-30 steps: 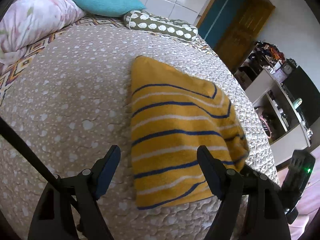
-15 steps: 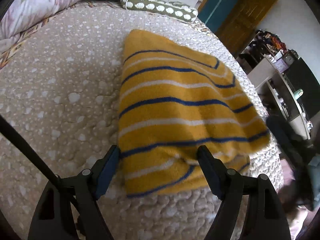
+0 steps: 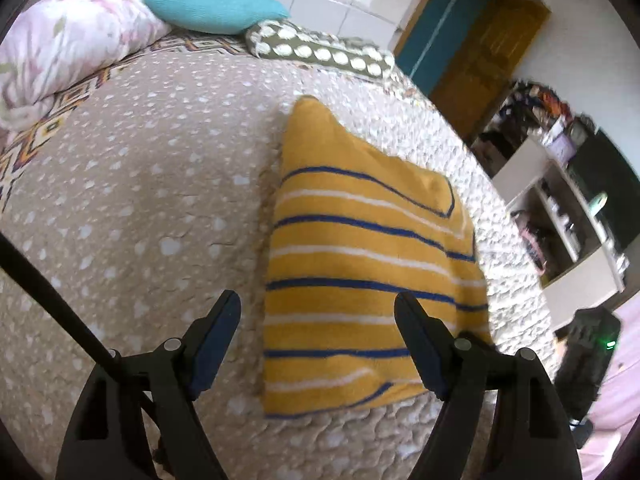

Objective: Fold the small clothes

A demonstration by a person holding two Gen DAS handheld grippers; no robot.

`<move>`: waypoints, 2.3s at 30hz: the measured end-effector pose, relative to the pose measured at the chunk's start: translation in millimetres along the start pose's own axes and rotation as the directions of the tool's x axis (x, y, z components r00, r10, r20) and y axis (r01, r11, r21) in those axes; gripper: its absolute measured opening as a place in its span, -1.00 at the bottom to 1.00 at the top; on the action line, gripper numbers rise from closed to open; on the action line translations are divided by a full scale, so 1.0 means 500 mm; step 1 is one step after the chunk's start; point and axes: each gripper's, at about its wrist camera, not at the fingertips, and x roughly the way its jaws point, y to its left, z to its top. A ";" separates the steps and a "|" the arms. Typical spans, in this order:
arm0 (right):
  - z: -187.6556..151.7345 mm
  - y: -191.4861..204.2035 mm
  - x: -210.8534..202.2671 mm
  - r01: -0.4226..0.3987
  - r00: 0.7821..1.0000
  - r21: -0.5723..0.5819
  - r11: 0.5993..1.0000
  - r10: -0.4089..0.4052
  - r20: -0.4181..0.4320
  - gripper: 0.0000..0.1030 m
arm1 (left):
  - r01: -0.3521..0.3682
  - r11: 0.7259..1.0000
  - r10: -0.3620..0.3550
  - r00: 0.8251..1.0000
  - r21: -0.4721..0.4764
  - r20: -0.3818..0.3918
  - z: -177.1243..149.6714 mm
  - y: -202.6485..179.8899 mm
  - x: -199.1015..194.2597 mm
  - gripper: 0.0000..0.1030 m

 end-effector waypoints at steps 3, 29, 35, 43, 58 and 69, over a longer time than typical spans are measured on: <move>0.003 -0.005 0.005 -0.018 1.000 -0.003 1.000 0.018 -0.009 -0.86 | -0.049 0.999 0.050 0.997 0.019 -0.063 -0.006 -0.009 0.057 0.52; 0.013 0.020 -0.059 0.059 0.984 -0.048 0.997 -0.050 0.174 -0.45 | -0.208 0.978 0.208 0.977 -0.015 -0.047 -0.159 0.050 0.006 0.64; 0.012 -0.013 -0.013 0.076 0.992 0.013 0.997 -0.077 0.102 -0.45 | -0.284 0.954 0.284 0.959 0.096 0.019 -0.193 0.018 0.027 0.80; 0.014 -0.051 -0.003 0.019 0.996 0.111 0.994 -0.028 0.080 -0.38 | -0.286 0.955 0.283 0.958 0.081 0.048 -0.197 0.029 0.038 0.98; 0.018 -0.055 0.009 0.021 0.997 0.119 0.993 -0.029 0.066 -0.26 | -0.293 0.952 0.287 0.955 0.084 0.076 -0.206 0.023 0.037 1.00; 0.021 -0.054 0.016 0.014 0.998 0.113 0.994 -0.021 0.062 -0.18 | -0.302 0.948 0.295 0.952 0.097 0.079 -0.208 0.023 0.032 1.00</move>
